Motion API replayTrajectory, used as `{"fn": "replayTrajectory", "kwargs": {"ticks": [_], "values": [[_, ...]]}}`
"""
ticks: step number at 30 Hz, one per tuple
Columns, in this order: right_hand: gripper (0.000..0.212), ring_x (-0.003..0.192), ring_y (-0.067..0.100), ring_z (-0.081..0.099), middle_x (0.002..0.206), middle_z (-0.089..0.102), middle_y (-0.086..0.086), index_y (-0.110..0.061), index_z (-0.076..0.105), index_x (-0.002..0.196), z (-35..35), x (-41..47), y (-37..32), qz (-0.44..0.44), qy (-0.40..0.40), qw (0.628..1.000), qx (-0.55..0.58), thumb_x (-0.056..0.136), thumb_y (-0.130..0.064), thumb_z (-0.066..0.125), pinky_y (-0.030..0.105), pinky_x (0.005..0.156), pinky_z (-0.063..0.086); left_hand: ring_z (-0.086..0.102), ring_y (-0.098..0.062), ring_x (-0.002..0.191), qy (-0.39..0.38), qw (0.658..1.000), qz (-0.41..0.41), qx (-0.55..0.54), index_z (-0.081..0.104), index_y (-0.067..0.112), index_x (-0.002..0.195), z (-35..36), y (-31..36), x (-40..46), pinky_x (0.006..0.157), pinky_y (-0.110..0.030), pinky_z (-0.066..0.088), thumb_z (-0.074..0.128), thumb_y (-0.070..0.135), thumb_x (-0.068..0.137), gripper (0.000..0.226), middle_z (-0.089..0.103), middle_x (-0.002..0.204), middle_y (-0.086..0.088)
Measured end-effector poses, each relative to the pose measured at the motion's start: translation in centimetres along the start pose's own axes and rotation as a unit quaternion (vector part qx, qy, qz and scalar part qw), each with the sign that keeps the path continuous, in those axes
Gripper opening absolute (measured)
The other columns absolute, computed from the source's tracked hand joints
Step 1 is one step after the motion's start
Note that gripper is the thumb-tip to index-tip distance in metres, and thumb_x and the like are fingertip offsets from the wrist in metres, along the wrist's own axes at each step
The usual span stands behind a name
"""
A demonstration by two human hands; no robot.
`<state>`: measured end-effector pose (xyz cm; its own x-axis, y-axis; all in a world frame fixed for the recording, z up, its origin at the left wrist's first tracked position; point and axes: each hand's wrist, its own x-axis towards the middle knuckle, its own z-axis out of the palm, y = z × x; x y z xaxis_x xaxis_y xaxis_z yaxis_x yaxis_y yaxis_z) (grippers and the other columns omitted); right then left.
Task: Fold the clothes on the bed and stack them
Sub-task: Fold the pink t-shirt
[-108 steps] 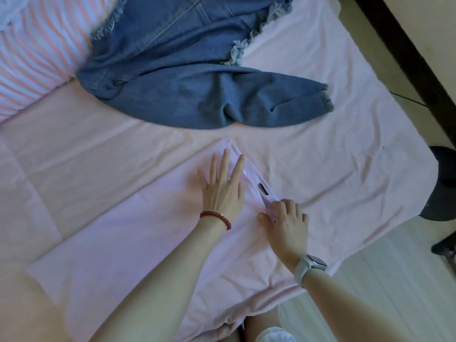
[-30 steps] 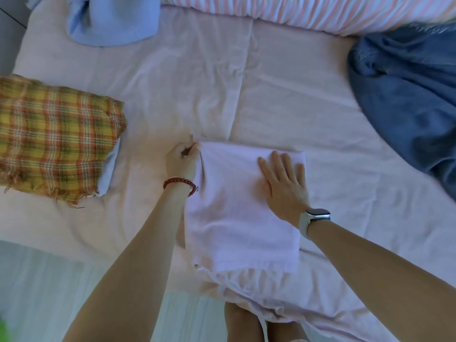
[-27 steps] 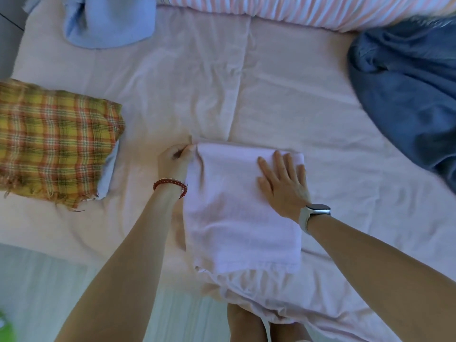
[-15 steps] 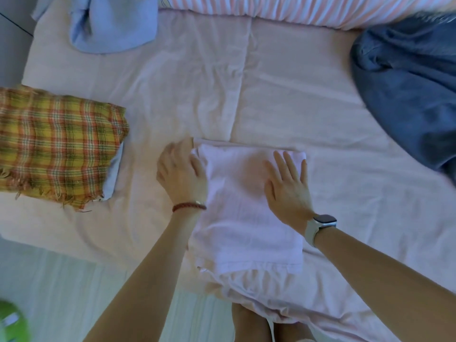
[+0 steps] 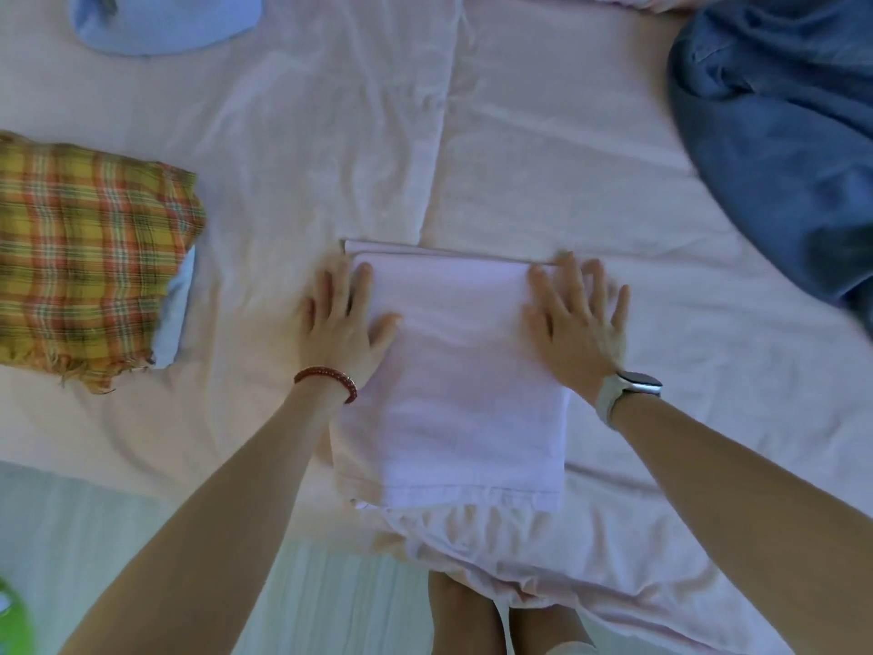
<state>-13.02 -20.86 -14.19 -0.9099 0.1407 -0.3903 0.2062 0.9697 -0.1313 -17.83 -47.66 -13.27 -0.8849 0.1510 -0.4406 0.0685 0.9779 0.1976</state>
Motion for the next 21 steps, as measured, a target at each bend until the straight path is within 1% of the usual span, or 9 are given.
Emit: {"fn": "replayTrajectory", "kwargs": {"ticks": [3, 5, 9, 12, 13, 15, 16, 18, 21], "values": [[0.053, 0.132, 0.042, 0.032, 0.146, 0.032, 0.023, -0.012, 0.035, 0.142, -1.1, -3.0, 1.7, 0.076, 0.043, 0.989, 0.12, 0.092, -0.027, 0.039, 0.051, 0.104, 0.031, 0.009, -0.027, 0.144, 0.068, 0.966, -0.085, -0.234, 0.013, 0.014, 0.149, -0.3, 0.7, -2.8, 0.116, -0.038, 0.016, 0.046, 0.046, 0.088, 0.077, 0.014, 0.156, -0.012], [0.047, 0.111, 0.043, 0.05, 0.124, 0.053, 0.025, -0.002, 0.044, 0.135, -1.2, -5.6, 1.7, 0.08, 0.048, 0.974, 0.207, 0.091, -0.017, 0.047, 0.046, 0.092, 0.042, 0.024, -0.029, 0.139, 0.073, 0.936, -0.148, -0.311, 0.02, 0.009, 0.148, 0.4, 0.4, -5.1, 0.113, -0.036, 0.022, 0.059, 0.045, 0.085, 0.082, 0.028, 0.151, -0.014], [0.047, 0.087, 0.026, 0.057, 0.104, 0.061, 0.013, -0.02, 0.036, 0.137, -1.3, -9.1, -1.3, 0.202, -0.073, 0.87, 0.443, 0.093, -0.016, 0.051, 0.026, 0.07, 0.041, 0.054, -0.023, 0.116, -0.005, 0.877, -0.228, -0.424, 0.046, 0.015, 0.13, 1.4, 0.7, -7.9, 0.098, -0.041, 0.044, 0.063, 0.066, 0.054, 0.093, 0.058, 0.124, -0.004], [0.064, 0.094, 0.013, 0.055, 0.109, 0.054, -0.012, -0.025, 0.023, 0.144, -0.6, -9.9, -3.1, 0.218, -0.074, 0.809, 0.541, 0.09, -0.016, 0.056, 0.027, 0.082, 0.042, 0.064, -0.025, 0.086, -0.049, 0.838, -0.213, -0.501, 0.054, 0.018, 0.116, 1.1, 1.4, -7.6, 0.077, -0.037, 0.053, 0.072, 0.054, 0.056, 0.072, 0.067, 0.1, -0.001], [0.063, 0.094, 0.009, 0.056, 0.111, 0.055, -0.013, -0.025, 0.026, 0.143, -0.5, -9.8, -3.3, 0.226, -0.063, 0.792, 0.563, 0.089, -0.015, 0.058, 0.028, 0.083, 0.043, 0.061, -0.029, 0.071, -0.059, 0.837, -0.197, -0.507, 0.053, 0.015, 0.117, 1.0, 1.4, -7.4, 0.065, -0.035, 0.053, 0.077, 0.044, 0.064, 0.065, 0.067, 0.092, -0.006], [0.062, 0.099, 0.012, 0.057, 0.117, 0.057, -0.006, -0.025, 0.031, 0.139, -0.2, -9.6, -3.1, 0.234, -0.058, 0.782, 0.575, 0.086, -0.016, 0.061, 0.031, 0.085, 0.046, 0.055, -0.018, 0.052, -0.061, 0.838, -0.173, -0.514, 0.05, 0.009, 0.121, 0.8, 1.5, -6.9, 0.047, -0.023, 0.047, 0.076, 0.02, 0.076, 0.053, 0.065, 0.08, -0.003], [0.061, 0.102, 0.016, 0.057, 0.118, 0.057, -0.004, -0.024, 0.032, 0.138, -0.2, -9.5, -3.0, 0.235, -0.061, 0.783, 0.573, 0.085, -0.017, 0.063, 0.035, 0.088, 0.048, 0.057, -0.009, 0.053, -0.054, 0.834, -0.169, -0.523, 0.05, 0.007, 0.122, 0.6, 1.5, -6.7, 0.047, -0.018, 0.047, 0.075, 0.013, 0.077, 0.051, 0.065, 0.08, 0.001], [0.06, 0.104, 0.019, 0.056, 0.117, 0.057, -0.003, -0.022, 0.034, 0.137, -0.8, -9.3, -2.8, 0.223, -0.061, 0.79, 0.568, 0.084, -0.016, 0.063, 0.041, 0.092, 0.048, 0.065, -0.001, 0.073, -0.041, 0.823, -0.165, -0.542, 0.052, 0.006, 0.123, 0.2, 1.5, -6.6, 0.06, -0.011, 0.049, 0.075, 0.007, 0.076, 0.052, 0.067, 0.093, 0.002], [0.055, 0.097, 0.013, 0.054, 0.111, 0.054, -0.01, -0.021, 0.036, 0.135, -2.6, -9.7, -3.2, 0.187, -0.042, 0.803, 0.564, 0.086, -0.009, 0.058, 0.032, 0.087, 0.045, 0.062, -0.012, 0.101, -0.015, 0.817, -0.158, -0.555, 0.054, 0.012, 0.123, -1.0, 2.0, -7.4, 0.084, -0.023, 0.05, 0.077, 0.011, 0.074, 0.054, 0.065, 0.11, 0.002]]}}
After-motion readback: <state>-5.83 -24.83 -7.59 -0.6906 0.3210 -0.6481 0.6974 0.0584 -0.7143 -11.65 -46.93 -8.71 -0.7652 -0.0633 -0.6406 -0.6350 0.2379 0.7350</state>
